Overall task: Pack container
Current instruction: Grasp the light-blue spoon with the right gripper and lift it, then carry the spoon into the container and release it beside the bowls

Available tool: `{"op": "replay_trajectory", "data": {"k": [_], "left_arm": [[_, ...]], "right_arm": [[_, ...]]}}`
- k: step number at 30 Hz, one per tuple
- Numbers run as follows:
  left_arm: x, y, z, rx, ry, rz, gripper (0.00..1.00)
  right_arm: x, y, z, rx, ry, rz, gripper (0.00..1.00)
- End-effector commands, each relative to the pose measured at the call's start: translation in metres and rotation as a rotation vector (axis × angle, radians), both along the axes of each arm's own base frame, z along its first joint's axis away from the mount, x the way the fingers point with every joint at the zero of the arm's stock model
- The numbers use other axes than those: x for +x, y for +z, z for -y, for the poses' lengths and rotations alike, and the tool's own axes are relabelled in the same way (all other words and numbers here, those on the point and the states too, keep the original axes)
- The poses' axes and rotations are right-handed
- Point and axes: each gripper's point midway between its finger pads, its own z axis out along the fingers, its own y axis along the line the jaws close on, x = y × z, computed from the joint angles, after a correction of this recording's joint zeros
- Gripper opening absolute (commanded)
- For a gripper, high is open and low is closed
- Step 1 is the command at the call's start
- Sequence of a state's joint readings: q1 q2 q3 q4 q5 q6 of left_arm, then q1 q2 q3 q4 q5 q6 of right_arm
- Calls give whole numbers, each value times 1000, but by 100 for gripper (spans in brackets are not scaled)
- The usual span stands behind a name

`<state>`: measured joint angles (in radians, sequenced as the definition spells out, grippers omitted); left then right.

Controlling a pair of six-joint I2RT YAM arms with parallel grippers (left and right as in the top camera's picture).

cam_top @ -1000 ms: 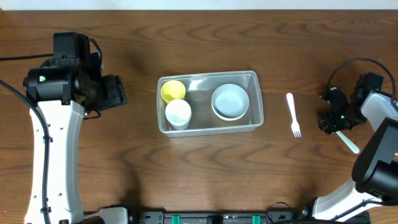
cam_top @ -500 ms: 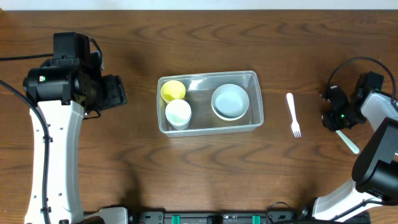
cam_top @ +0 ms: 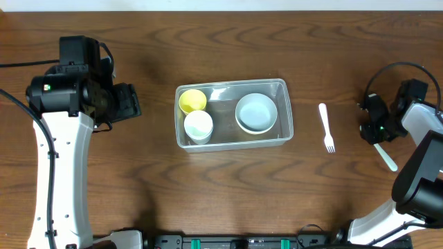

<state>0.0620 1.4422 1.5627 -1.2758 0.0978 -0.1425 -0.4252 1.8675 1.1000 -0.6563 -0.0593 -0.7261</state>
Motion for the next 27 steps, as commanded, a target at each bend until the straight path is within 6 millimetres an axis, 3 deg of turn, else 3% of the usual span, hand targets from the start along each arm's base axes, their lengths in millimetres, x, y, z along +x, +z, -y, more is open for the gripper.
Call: {"op": "replay_trajectory", "data": {"k": [1,6,10,14,18,20,24,27], "left_arm": [[-1,-4,-2,2,11,-14,71],[-1,-4,-2,2,11,-14,71],[-1,-4,-2,2,11,-14,71],[-1,-3,-2,2,11,-13,71],[-1,-3,-2,2,11,-14,71],[-1,-3,-2,2,11,-14,71],[-1,-4,-2,2,11,-14,71],[-2,-4,-2,2,11,-15,71]], "right_arm": [[7,-5,-1,10,-37,15,18],[45,38,-10,38,-82,192,9],[78,106,-35,11,-39,364,2],[96,182,-101,7,129,519,1],[90,227,-185,46,330,609,1],[77,232,-228,78,433,610,1],[41,217,-300,133,630,527,1],[16,201,-337,149,756,461,1]]}}
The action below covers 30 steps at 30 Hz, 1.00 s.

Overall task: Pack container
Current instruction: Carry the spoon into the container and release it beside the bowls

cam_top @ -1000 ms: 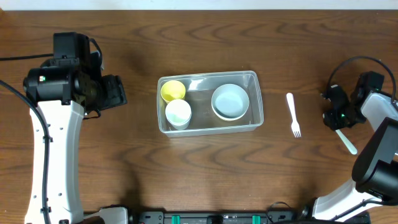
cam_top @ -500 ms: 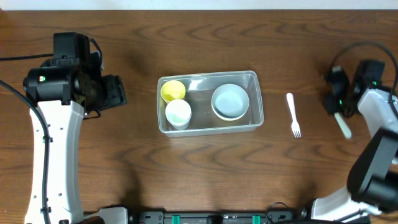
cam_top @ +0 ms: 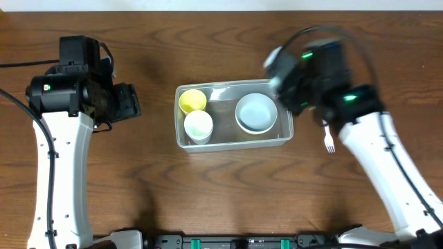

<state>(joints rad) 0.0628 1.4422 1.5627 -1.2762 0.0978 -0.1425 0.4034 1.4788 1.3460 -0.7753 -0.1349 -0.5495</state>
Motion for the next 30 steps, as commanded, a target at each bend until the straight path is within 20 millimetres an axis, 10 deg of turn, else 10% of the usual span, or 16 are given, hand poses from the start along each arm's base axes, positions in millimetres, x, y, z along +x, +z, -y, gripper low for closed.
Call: {"op": "replay_trajectory", "data": {"k": [1,9,18,24,30], "left_arm": [[-2,-4,-2,2,10,-15,71],[-5,-5,-2,1,10,-28,71],[-6,-5,-2,1,10,-33,71],[-6,-5,-2,1,10,-33,71],[-7,-5,-2,2,6,-40,73]], "right_arm": [[-23,-20,-36,-37,120,-54,1],[-49,-73,-81,-111,252,-177,1],[-53,-107,-89,-153,274,-251,2],[-53,-107,-89,-152,272,-250,33],[-44,-96,-95,-86,185,-231,41]]}}
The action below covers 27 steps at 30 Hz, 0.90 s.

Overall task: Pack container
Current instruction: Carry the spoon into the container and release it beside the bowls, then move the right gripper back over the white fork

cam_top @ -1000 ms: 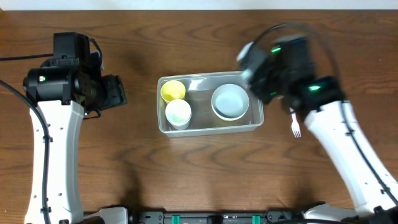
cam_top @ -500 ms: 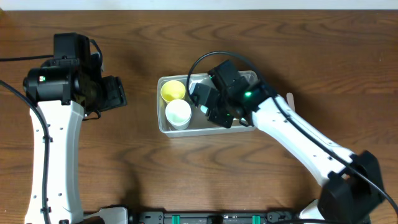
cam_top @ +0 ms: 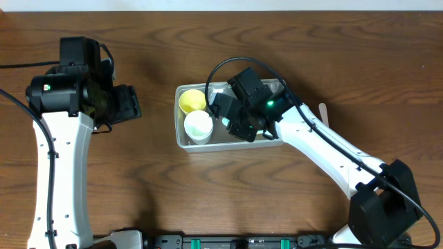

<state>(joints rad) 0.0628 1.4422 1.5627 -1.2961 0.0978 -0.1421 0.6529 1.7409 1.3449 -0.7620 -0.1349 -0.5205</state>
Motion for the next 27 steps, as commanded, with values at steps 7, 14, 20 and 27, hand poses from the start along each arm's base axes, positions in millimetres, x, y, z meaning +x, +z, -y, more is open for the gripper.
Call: {"op": "replay_trajectory", "data": {"k": [7,14,20,27], "left_arm": [[-7,-5,-2,2,7,-36,73],[-7,-5,-2,2,7,-38,73],[-7,-5,-2,2,6,-38,73],[-7,-5,-1,1,6,-39,74]], "right_arm": [[0,25,1,41,-54,46,53],[1,53,2,116,-148,70,54],[44,113,68,103,-551,334,66],[69,142,201,148,-925,290,81]]}}
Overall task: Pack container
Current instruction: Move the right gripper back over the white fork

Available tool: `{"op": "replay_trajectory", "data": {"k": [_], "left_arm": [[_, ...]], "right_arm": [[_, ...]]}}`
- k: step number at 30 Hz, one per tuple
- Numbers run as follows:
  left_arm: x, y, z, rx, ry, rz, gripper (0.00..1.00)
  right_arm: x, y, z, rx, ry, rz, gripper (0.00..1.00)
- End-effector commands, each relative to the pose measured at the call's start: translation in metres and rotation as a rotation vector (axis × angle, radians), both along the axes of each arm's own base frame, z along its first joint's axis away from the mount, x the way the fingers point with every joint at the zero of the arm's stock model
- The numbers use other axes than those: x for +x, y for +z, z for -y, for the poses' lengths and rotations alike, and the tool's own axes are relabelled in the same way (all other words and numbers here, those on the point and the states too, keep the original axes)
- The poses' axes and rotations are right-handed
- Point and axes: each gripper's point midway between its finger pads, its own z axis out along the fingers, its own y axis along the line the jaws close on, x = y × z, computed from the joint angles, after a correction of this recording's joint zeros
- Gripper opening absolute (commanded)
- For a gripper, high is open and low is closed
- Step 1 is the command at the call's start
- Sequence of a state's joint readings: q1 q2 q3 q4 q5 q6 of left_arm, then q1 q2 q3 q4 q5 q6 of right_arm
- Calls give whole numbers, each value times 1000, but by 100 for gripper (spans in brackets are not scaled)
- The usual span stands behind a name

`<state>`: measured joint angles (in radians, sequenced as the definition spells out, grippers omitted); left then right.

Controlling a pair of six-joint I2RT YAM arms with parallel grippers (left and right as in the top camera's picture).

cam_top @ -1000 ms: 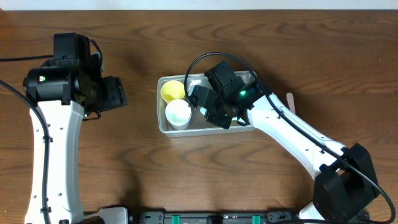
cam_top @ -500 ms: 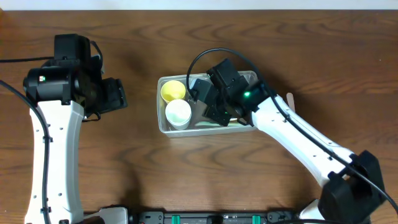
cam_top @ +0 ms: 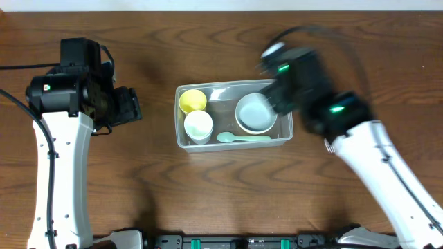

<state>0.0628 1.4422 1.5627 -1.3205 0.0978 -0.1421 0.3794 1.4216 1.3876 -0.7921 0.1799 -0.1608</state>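
Note:
A clear plastic container [cam_top: 232, 88] stands mid-table. In it are a yellow cup [cam_top: 192, 101], a white cup [cam_top: 199, 126], a white bowl [cam_top: 255, 113] and a pale green spoon [cam_top: 243, 138] lying flat along the front wall. My right gripper [cam_top: 278, 91] is a motion-blurred dark mass above the container's right end, over the bowl's edge; its fingers cannot be made out. My left gripper [cam_top: 129, 104] hangs well left of the container, and its fingers are not distinguishable from above.
The right arm [cam_top: 374, 149] slants from the lower right corner across the table right of the container, covering that stretch of table. The left arm [cam_top: 59, 152] stands along the left side.
The right gripper was low inside the container near its middle; now it is above the container's right end, blurred. A pale green spoon now lies in the container by the front wall. The left arm is unchanged.
The right gripper was at the far right edge with a pale spoon sticking out from it, and a white fork lay right of the container. Then it was over the container's right end, then down inside it. Now the spoon lies in the container.

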Motion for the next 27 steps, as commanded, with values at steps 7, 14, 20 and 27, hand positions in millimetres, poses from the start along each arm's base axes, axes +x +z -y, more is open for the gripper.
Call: {"op": "replay_trajectory", "data": {"k": [7,14,20,27], "left_arm": [[-1,-3,-2,3,7,-14,74],[-1,-3,-2,4,7,-14,74],[-1,-3,-2,4,7,-10,74],[-1,-3,-2,2,8,-14,74]], "right_arm": [[-34,-70,151,136,-388,-413,76],[-51,-101,165,102,-422,-572,78],[-58,-114,152,81,-388,-612,80],[-68,-173,141,75,-349,-633,85]]}}
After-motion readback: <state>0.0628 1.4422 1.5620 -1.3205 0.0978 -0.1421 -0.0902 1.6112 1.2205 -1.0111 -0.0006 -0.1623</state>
